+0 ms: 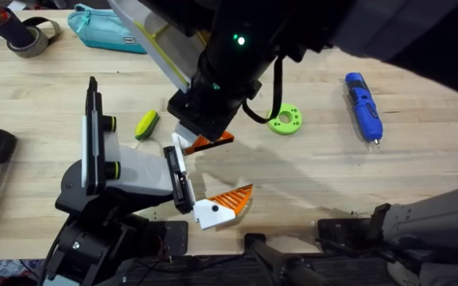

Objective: Pick up the gripper from the table and insert it into the empty holder that is missing its gripper. Then pick up a screw, insert it into the mounting hole, and use the screwdriver to tighten it. Finally, clean up the table by picking up the vegetable and placing it into the bucket.

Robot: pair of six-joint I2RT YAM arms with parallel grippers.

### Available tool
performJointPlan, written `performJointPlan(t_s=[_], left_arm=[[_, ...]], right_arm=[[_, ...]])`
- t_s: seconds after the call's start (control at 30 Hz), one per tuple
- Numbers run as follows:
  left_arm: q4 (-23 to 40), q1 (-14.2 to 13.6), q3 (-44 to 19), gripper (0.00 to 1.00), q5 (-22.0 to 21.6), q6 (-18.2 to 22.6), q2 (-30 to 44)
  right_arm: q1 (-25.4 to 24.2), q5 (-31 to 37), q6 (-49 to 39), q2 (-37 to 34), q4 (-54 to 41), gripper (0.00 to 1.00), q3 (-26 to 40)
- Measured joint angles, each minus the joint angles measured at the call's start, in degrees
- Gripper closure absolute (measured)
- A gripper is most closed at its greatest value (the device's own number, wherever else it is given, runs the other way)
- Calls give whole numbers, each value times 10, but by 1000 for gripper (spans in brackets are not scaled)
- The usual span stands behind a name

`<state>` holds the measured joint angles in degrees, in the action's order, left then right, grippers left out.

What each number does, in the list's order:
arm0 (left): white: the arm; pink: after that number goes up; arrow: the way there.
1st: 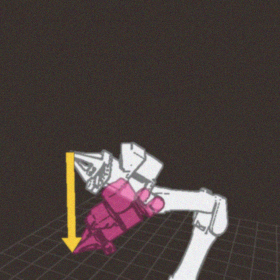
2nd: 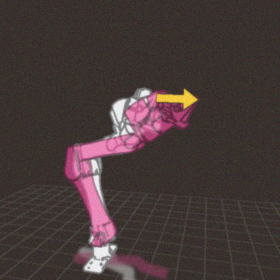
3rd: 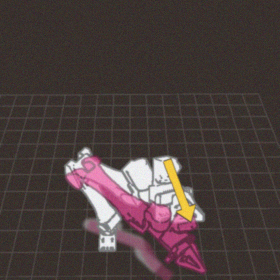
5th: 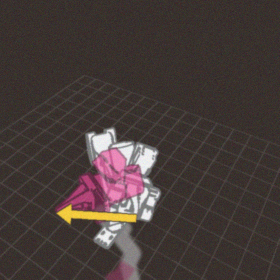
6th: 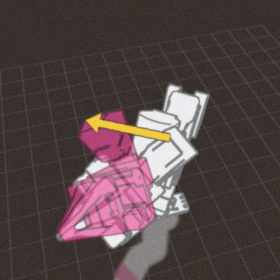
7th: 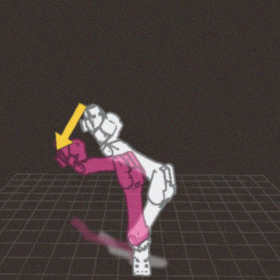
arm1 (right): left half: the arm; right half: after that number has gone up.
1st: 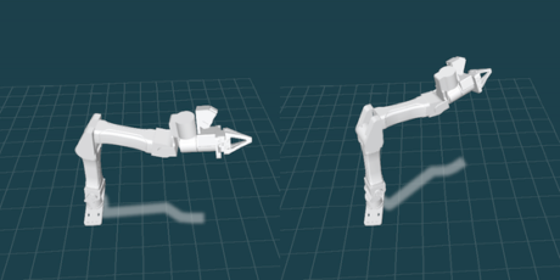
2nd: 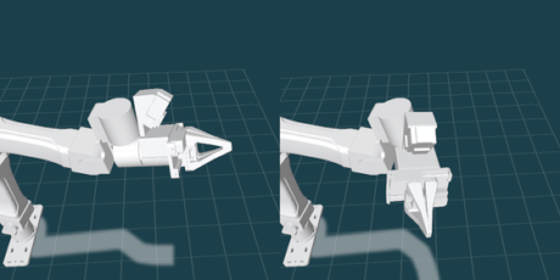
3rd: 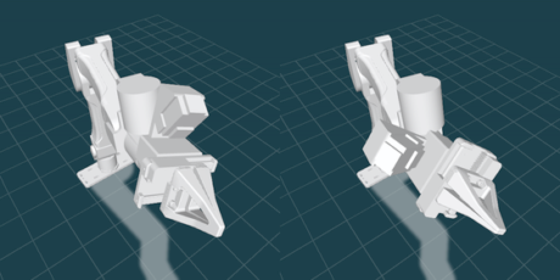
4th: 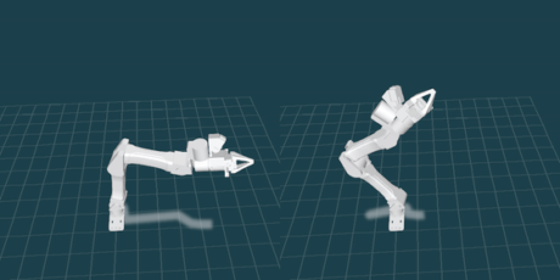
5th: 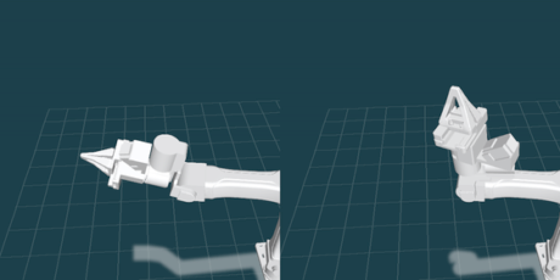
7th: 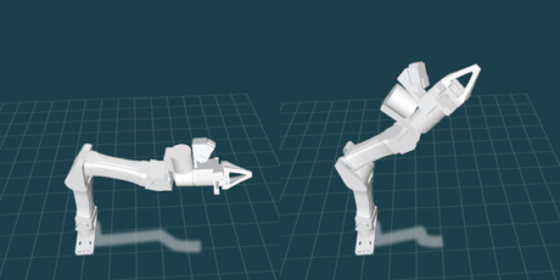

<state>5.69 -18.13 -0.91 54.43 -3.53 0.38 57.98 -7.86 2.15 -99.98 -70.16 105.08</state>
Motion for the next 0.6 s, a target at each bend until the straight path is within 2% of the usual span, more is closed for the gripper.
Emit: performJointPlan(t_s=[0.6], left_arm=[[0,0,0,13,0,0,0]], right_arm=[[0,0,0,0,2,987,0]])
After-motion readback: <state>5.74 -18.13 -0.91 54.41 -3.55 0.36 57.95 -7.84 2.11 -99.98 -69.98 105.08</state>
